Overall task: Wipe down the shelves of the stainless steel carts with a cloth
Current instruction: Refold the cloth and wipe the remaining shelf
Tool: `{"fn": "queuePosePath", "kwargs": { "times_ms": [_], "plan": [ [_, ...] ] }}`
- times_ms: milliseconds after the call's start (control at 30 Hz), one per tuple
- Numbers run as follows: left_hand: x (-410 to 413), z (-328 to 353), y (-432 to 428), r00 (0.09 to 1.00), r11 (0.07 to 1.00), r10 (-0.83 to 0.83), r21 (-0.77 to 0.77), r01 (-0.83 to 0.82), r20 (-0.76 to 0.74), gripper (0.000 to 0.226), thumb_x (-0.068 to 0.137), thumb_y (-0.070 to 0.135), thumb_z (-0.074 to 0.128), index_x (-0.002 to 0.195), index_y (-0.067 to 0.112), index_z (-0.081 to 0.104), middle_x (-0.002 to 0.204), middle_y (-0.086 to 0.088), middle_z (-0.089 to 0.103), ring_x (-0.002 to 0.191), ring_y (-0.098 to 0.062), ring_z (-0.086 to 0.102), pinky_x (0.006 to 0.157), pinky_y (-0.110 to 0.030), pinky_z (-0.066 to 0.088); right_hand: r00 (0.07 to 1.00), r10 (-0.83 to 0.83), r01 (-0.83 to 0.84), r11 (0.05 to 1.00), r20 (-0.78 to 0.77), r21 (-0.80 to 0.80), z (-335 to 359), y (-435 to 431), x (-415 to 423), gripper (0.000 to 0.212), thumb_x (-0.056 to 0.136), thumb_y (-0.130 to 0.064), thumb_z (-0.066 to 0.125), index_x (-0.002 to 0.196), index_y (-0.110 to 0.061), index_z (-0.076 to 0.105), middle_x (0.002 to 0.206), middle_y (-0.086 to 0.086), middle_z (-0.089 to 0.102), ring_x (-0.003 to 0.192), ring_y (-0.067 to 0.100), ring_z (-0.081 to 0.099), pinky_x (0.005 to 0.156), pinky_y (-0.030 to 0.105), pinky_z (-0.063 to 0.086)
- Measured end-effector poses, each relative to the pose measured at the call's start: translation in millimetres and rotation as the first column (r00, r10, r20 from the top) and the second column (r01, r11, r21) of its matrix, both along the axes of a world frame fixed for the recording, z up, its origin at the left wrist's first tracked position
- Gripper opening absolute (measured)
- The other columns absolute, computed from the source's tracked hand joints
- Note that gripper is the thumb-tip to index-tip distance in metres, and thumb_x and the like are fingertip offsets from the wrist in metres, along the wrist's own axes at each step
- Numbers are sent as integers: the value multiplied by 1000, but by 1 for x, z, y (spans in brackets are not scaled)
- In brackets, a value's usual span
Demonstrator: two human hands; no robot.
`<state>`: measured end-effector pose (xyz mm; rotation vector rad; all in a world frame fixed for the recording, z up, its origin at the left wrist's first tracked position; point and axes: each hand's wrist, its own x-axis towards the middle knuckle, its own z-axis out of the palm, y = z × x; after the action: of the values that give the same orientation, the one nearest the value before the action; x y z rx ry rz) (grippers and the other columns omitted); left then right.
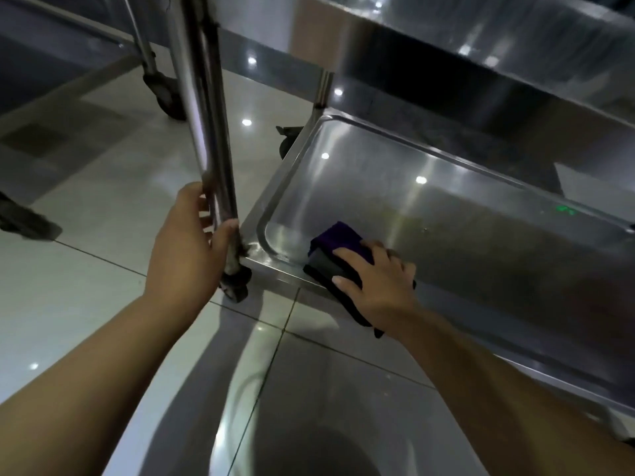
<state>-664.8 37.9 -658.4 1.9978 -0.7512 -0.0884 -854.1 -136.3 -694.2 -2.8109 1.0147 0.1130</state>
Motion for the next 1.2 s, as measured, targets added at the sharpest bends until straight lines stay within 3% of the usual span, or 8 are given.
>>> {"fn": "queuePosePath", "kwargs": {
  "times_ms": [200, 467, 600, 700, 900, 967, 1100, 1200],
  "plan": [
    [12, -8, 2, 993, 993, -116, -19, 115, -34, 50, 87, 28, 59, 125, 40, 29, 115, 16, 43, 96, -6, 52, 77, -23, 43, 999, -29, 30, 999, 27, -14, -12, 20, 63, 48, 94, -56, 32, 140, -53, 20, 153, -1, 17, 130, 34, 25, 101, 47, 17],
    [11, -12, 1, 982, 980, -167, -125, 155, -91, 51, 87, 24, 61, 120, 49, 32, 104, 26, 47, 96, -1, 56, 78, -20, 45, 968, 235, -237, 972, 88, 9, -16, 9, 89, 51, 94, -52, 33, 138, -60, 8, 152, -8, 14, 125, 28, 22, 100, 44, 16],
    [9, -13, 0, 983, 976, -156, -168, 139, -96, 49, 86, 24, 61, 115, 53, 34, 99, 28, 48, 83, 12, 56, 49, 2, 38, 988, -155, 156, 981, 20, -115, -13, -59, 88, 48, 97, -48, 34, 141, -55, 15, 153, -3, 18, 127, 32, 27, 101, 47, 22],
    [8, -18, -1, 983, 973, -137, -202, 111, -122, 50, 86, 22, 62, 114, 54, 35, 109, 17, 51, 89, 8, 57, 52, 3, 39, 909, -417, 417, 908, 16, -44, -14, -61, 118, 51, 98, -44, 30, 146, -46, 12, 155, 4, 11, 129, 41, 21, 106, 54, 19],
    [8, -21, 0, 987, 976, -116, -195, 93, -110, 47, 85, 21, 62, 121, 41, 39, 108, 22, 50, 103, 0, 58, 76, -12, 46, 968, 232, -236, 971, 99, 37, -14, 0, 136, 55, 94, -45, 37, 136, -62, 6, 154, -13, 6, 119, 27, 19, 96, 44, 17],
    [8, -21, 0, 984, 972, -126, -215, 97, -127, 46, 86, 19, 61, 121, 39, 40, 111, 15, 53, 101, -5, 60, 68, -9, 48, 949, 305, -301, 952, 78, -58, -12, -21, 119, 55, 94, -45, 38, 137, -62, 8, 154, -13, 12, 119, 28, 27, 96, 43, 22],
    [5, -20, 0, 977, 967, -136, -236, 95, -165, 42, 89, 18, 59, 123, 34, 41, 103, 16, 53, 87, 13, 58, 52, 2, 39, 920, -392, 392, 919, 12, -39, -11, -93, 103, 52, 97, -45, 34, 144, -52, 12, 156, -5, 15, 127, 38, 27, 102, 49, 23],
    [0, -17, 1, 1000, 986, -19, -166, 14, -25, 34, 86, 18, 62, 116, 21, 48, 107, 8, 46, 84, 1, 55, 55, 1, 41, 871, -491, 490, 871, -23, -42, -20, -92, 105, 51, 97, -45, 28, 144, -51, 9, 156, -2, 11, 128, 40, 20, 101, 52, 20]
  ]
}}
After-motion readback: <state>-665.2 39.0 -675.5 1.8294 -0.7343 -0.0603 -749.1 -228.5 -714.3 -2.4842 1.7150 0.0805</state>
